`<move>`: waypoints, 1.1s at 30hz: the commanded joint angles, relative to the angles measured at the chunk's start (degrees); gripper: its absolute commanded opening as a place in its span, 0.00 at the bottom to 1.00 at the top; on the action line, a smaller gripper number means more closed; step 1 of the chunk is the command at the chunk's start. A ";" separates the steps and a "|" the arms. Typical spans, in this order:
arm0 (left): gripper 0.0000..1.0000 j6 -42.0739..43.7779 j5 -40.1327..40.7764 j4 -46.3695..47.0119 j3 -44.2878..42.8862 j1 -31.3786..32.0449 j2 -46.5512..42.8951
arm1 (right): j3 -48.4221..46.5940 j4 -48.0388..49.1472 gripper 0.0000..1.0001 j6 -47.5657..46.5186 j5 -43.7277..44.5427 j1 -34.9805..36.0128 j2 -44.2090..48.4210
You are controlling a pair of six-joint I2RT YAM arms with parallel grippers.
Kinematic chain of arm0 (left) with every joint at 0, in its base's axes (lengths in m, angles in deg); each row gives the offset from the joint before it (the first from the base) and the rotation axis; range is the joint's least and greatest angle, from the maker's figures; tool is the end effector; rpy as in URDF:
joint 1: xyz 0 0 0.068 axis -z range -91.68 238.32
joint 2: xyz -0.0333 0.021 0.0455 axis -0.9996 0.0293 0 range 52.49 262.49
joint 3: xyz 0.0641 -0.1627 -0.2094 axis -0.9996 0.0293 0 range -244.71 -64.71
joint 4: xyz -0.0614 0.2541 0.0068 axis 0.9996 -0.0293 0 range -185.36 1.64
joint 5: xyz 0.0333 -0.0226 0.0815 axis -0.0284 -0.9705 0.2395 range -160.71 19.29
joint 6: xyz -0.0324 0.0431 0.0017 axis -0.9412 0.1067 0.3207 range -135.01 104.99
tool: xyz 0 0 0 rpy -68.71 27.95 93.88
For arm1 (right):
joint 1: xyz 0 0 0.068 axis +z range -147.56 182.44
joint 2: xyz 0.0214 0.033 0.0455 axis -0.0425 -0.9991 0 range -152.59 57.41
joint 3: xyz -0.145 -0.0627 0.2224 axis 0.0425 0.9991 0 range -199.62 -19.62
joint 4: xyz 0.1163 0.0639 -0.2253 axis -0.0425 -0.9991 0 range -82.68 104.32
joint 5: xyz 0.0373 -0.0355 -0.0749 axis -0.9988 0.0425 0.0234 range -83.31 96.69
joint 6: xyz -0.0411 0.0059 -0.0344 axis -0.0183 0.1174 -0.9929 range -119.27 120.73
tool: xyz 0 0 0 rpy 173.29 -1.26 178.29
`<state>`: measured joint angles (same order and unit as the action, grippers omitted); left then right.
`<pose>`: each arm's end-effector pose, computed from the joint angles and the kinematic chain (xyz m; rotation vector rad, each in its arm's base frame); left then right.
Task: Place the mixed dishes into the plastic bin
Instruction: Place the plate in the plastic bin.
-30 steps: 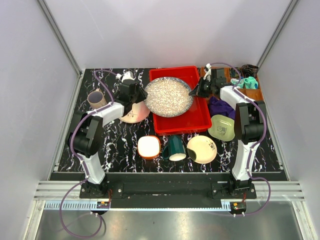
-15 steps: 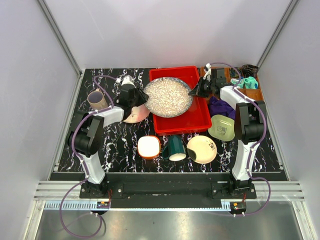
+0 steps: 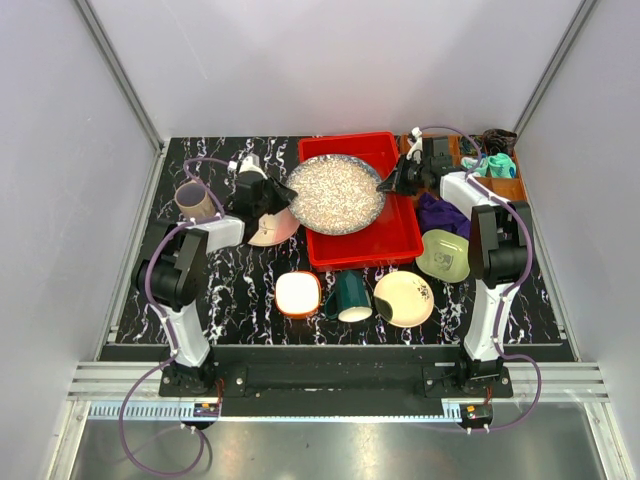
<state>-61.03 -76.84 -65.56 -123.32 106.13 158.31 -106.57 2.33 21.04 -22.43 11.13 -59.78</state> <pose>0.3817 -0.1266 0.1832 -0.4392 2.0438 -0.8066 0.4524 0.0867 0.2062 -0.0309 2.3390 0.8422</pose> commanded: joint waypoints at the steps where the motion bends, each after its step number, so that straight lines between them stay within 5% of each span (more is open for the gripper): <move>1: 0.07 -3.19 -10.73 10.48 1.48 1.62 2.11 | -0.67 1.97 0.00 -0.54 -6.56 3.35 0.03; 3: 0.00 -4.25 -12.06 12.78 2.62 1.18 2.63 | -0.76 1.88 0.00 -0.45 -6.73 3.35 -0.06; 28: 0.00 -14.53 -20.32 33.35 9.48 -1.28 -1.32 | -0.67 1.97 0.00 -0.19 -6.91 3.35 -0.24; 30: 0.00 -15.50 -20.67 35.01 9.74 -1.54 -1.23 | -0.84 1.97 0.14 -0.01 -6.91 3.44 -0.50; 33: 0.00 -16.64 -21.29 37.04 10.27 -1.98 -1.14 | -0.93 1.97 0.16 -0.01 -6.91 3.44 -0.76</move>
<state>-74.49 -86.40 -42.67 -112.78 102.23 160.54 -106.57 1.94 21.07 -24.20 11.26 -60.00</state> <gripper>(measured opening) 0.161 0.145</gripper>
